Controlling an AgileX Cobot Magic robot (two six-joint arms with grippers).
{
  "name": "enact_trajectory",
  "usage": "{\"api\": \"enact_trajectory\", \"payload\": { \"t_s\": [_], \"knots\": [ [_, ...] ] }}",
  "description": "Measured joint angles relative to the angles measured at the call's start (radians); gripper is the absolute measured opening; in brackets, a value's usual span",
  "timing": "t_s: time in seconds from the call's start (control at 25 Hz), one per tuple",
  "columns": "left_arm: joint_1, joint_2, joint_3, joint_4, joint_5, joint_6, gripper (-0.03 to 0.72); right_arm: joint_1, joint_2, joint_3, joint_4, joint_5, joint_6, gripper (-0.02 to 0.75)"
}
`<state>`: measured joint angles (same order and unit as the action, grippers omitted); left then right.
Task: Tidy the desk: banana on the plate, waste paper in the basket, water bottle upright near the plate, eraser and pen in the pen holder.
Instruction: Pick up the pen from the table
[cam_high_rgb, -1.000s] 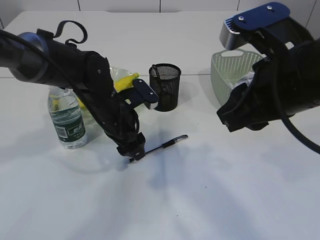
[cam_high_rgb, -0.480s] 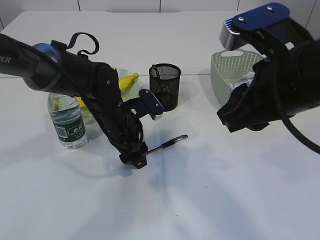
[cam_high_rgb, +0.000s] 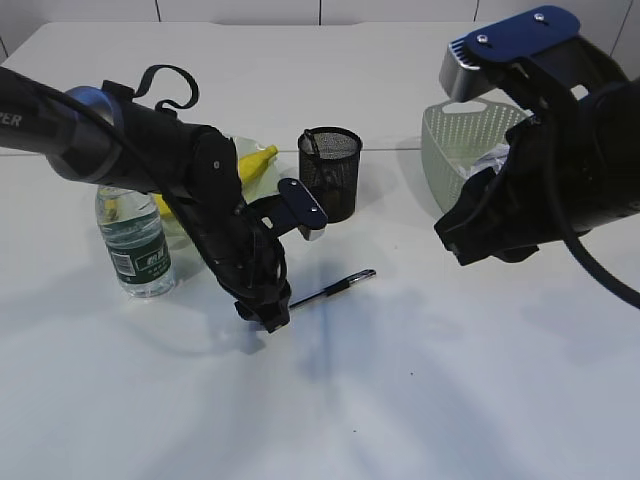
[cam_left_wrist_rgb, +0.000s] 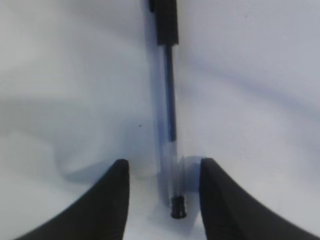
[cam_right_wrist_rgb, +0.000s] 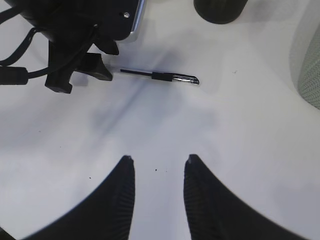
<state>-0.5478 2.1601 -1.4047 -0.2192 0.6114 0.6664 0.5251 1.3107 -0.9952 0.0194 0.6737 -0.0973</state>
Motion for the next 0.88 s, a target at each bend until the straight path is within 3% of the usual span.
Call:
{"api": "enact_trajectory", "payload": {
  "t_s": [0.2,0.52,0.88],
  "knots": [
    [0.000,0.000,0.000,0.006,0.000,0.000,0.175,0.000,0.000,0.000,0.000,0.002,0.000,0.251],
    [0.000,0.000,0.000,0.010,-0.002,0.000,0.058,0.000,0.000,0.000,0.000,0.012,0.002,0.251],
    [0.000,-0.004,0.000,0.010,-0.002,0.001,0.034,0.000,0.000,0.000,0.000,0.012,0.008,0.250]
  ]
}}
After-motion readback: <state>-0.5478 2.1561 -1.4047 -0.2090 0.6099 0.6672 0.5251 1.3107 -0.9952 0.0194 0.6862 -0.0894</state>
